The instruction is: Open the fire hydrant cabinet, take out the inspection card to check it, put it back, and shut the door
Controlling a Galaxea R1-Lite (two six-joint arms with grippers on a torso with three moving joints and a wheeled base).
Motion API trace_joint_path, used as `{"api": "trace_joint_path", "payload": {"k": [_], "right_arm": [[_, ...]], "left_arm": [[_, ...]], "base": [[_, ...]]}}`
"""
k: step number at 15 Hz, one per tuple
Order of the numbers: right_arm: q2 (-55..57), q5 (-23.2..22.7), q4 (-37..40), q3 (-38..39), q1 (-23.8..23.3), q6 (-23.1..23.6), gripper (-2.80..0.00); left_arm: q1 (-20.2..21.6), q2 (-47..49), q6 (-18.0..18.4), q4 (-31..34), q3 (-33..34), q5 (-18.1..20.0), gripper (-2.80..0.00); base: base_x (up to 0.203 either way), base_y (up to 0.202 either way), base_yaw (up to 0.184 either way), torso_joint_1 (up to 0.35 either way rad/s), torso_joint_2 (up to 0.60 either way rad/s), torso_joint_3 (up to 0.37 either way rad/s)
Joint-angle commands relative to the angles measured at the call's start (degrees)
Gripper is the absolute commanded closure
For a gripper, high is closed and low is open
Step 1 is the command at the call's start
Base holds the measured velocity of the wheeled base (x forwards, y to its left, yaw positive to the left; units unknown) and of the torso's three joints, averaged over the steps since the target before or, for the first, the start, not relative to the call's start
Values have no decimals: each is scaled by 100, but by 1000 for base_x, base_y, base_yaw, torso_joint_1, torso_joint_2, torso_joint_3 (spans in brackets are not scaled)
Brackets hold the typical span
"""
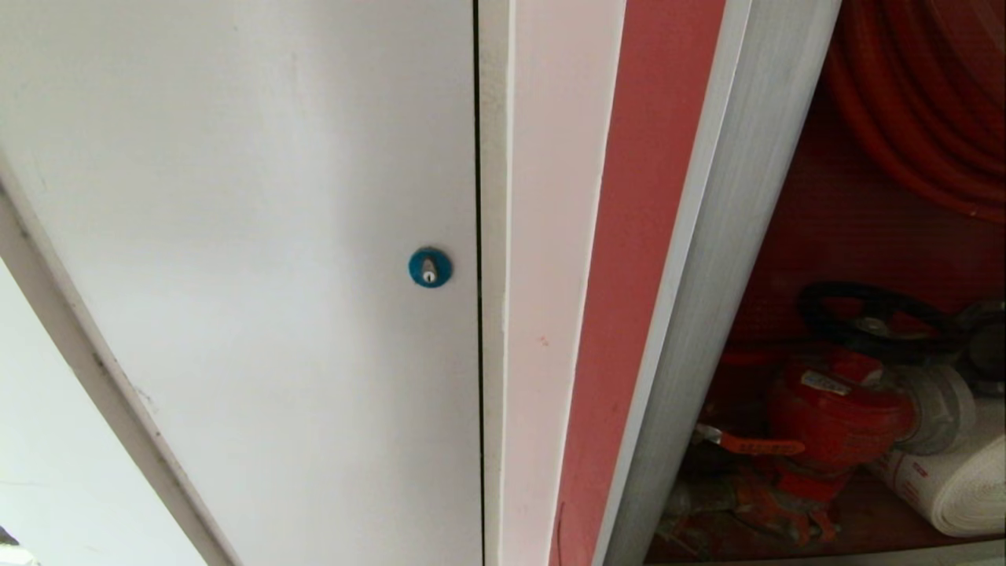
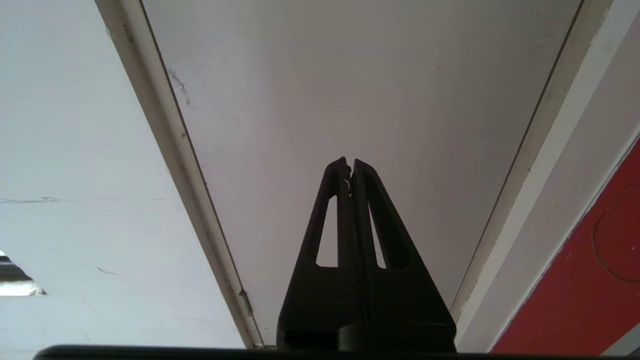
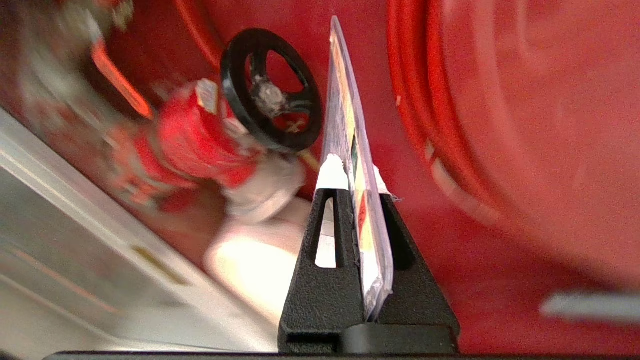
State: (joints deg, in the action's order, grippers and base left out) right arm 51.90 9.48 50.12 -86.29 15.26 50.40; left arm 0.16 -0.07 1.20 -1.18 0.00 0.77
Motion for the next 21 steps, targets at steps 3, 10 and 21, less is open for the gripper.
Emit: {"api": "trace_joint_path", "payload": {"k": [3,10,21], "right_arm": [[496,-42,-7,-46,46,1636,0],[1244,324,-1788,786,216,2155,0],[1824,1921,-2795,1610,1093,2396,0]], "left_arm": [[2,-1,-6,-5,44,2,0],[2,-1,-6,2,44,2,0],[2,-1,-6,-5,44,2,0]], "base": [[0,0,0,0,0,0],[0,0,0,0,0,0],[0,0,0,0,0,0]]}}
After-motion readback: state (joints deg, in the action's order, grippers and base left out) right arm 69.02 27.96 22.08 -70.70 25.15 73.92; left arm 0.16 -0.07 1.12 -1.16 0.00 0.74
